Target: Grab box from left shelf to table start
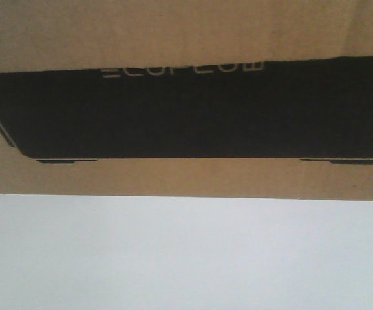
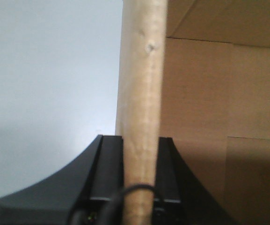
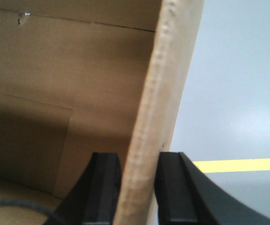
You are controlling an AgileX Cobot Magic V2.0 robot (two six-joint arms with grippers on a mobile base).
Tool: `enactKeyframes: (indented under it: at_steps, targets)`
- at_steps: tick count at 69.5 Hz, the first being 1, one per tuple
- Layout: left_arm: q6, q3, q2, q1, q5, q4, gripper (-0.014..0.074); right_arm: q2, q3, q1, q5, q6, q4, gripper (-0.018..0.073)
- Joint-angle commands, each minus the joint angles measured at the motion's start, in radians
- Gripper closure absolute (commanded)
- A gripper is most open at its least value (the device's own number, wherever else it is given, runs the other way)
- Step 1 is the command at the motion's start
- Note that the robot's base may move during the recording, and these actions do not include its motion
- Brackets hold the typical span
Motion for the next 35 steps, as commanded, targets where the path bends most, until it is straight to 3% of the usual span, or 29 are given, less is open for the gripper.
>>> enactKeyframes:
  at_steps: [1, 35]
  targets:
    - [-0.011, -0.047, -0.018, -0.002, -0.139, 0.004, 0.07, -0.016, -0.034, 0.0, -0.033, -0.041, 0.026, 0.05]
    - [-0.011, -0.047, -0.185, -0.002, -0.101, -0.008, 0.07, -0.016, -0.034, 0.0, -0.033, -0.041, 0.026, 0.05]
